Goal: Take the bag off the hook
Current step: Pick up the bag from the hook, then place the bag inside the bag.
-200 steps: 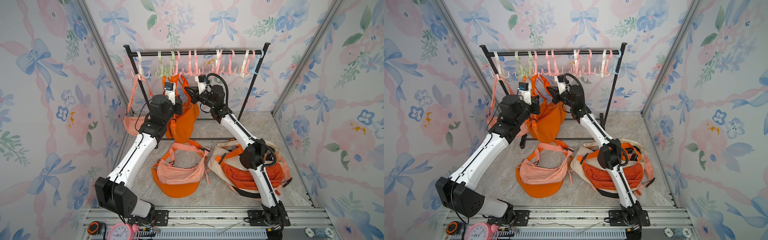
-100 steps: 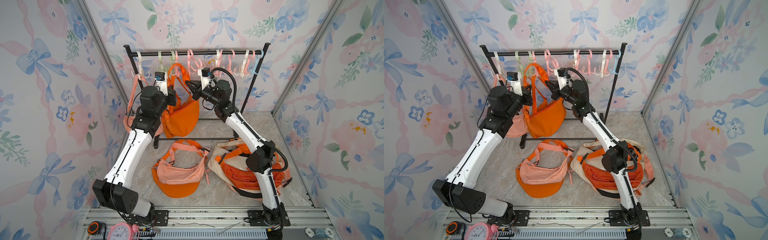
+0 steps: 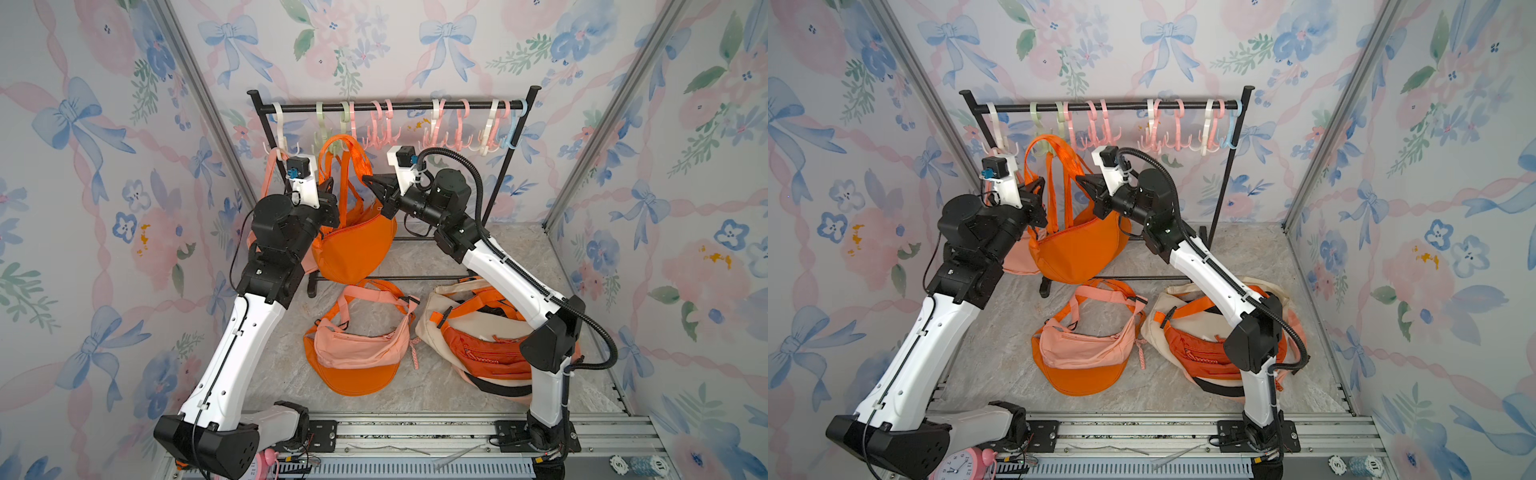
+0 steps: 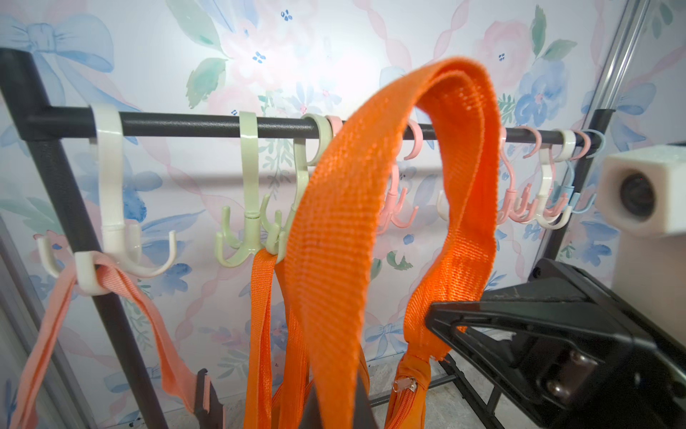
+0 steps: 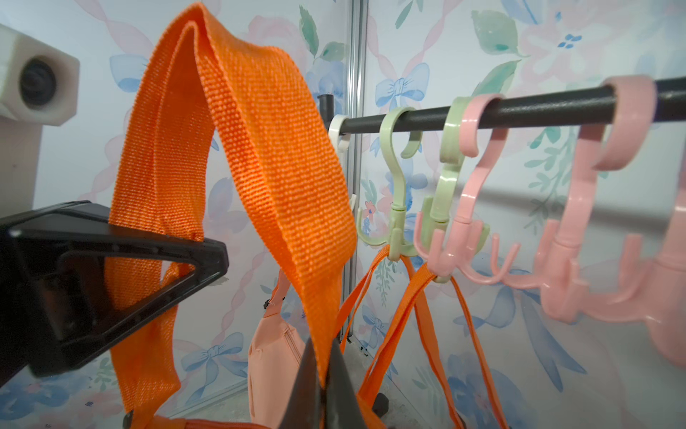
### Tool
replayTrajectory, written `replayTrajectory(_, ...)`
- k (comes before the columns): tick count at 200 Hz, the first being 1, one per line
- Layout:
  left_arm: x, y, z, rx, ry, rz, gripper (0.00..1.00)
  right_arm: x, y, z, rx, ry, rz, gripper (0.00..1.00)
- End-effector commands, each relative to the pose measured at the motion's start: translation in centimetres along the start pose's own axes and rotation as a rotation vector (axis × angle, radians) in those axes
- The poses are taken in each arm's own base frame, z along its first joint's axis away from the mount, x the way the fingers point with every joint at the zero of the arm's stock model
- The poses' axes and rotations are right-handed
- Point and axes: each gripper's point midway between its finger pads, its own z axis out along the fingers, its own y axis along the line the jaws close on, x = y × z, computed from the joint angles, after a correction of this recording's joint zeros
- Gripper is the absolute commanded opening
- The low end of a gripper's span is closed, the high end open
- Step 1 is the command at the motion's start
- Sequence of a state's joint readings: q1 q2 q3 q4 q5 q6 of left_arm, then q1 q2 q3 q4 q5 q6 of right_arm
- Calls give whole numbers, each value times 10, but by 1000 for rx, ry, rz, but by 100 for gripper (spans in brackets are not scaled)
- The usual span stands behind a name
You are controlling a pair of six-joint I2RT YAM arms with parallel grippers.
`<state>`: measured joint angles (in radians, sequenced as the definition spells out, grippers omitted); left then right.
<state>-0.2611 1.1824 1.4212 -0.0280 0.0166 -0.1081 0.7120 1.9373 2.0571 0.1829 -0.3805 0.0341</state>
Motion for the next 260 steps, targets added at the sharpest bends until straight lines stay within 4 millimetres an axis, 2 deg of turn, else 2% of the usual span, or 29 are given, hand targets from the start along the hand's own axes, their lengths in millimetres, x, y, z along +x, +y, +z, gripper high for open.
replayTrajectory(1, -5, 0, -19, 1, -42, 2, 0, -24, 25, -14, -11, -42, -55, 0)
replayTrajectory(54, -2, -1, -73, 7, -75, -35, 0, -30, 73, -45, -40, -33, -72, 0)
replayTrajectory(59, -1, -2, -79, 10, -79, -39, 0, -23, 78, -45, -46, -17, -74, 0)
replayTrajectory(60, -1, -2, -80, 10, -80, -40, 0, -33, 80, -51, -47, -35, -79, 0)
replayTrajectory(65, -1, -2, -85, 11, -84, -41, 0, -35, 86, -55, -50, -33, -86, 0)
replayTrajectory(104, 2, 0, -122, -2, -94, -42, 0, -37, 128, -86, -87, -20, -131, 0)
replayTrajectory(144, 4, -5, -152, 22, -83, -11, 0, -42, 168, -116, -131, 18, -184, 0)
replayTrajectory(146, -1, -6, -160, 26, -103, -10, 0, -42, 170, -118, -133, 19, -187, 0)
replayTrajectory(202, -17, -22, -228, 109, -227, 20, 0, -45, 201, -161, -161, 24, -191, 0)
replayTrajectory(221, -10, -23, -237, 118, -224, 13, 0, -37, 207, -170, -156, 34, -197, 0)
replayTrajectory(232, 0, -20, -237, 107, -214, 3, 0, -24, 206, -171, -142, 55, -196, 0)
replayTrajectory(260, 45, -10, -220, 60, -124, -46, 0, 16, 197, -167, -86, 143, -204, 0)
